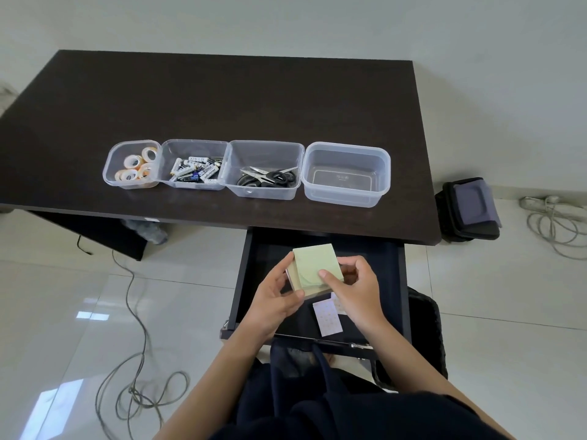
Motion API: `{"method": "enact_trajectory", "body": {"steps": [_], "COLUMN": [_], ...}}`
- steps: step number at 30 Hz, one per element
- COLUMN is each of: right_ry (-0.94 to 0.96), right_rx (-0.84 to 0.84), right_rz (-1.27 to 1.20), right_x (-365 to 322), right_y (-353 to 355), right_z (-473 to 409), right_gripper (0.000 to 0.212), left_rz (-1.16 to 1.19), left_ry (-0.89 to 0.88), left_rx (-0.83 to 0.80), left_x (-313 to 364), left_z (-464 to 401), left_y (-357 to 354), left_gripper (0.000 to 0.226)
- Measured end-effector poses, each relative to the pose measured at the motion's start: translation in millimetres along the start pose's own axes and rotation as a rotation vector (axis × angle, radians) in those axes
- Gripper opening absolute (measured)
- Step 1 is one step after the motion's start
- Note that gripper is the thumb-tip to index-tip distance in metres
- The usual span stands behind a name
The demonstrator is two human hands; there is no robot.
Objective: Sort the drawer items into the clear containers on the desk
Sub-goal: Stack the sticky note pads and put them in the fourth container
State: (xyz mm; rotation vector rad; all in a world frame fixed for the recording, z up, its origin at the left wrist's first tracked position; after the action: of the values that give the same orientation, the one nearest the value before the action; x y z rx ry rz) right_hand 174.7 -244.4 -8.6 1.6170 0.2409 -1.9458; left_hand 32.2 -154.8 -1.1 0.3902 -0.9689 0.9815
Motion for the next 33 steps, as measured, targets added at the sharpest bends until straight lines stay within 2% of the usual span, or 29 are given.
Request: {"method": "enact_trajectory", "body": {"steps": [12,18,24,33], "right_ry": [-0.145,-0.202,-0.224,-0.239], "right_rx": [-0.177,-0.252,-0.273,-0.271], "right_rz": [-0.146,-0.175,-0.178,-0.151], "right_x": [11.8,16.6,16.6,31.3], "right_y": [-10.1,-12.8,-16.2,-26.4], "right_z": [-0.4,-4.1,-3.9,-0.1], "right_gripper": [0.030,0.033,0.030,0.025], "left_rz": [0.052,0.073,0.058,-0.021], "left_ry": [0.027,0.066,0.072,0.113], "left_rx": [-0.055,-0.086,-0.017,0.097], "left_x": [8.4,10.1,7.8,-2.9], "left_z": [2.4,1.4,-2.2,-7.5], "left_y": [11.6,18.5,18.8,22.9], "left_gripper": [0.084,0.073,0.051,0.047]}}
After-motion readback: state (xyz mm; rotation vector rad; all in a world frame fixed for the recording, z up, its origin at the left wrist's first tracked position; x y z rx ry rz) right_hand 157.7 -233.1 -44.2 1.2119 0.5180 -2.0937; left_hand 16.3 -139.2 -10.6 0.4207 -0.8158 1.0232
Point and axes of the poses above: each hand's wrist, its own z-axis away from the middle knuckle, its own y-axis out of the back of the hand, x = y × z, the point moved 3 cm from there along -z, towards the middle knuckle, and after that the axes turned 10 degrees about x, right-handed, at the moved point
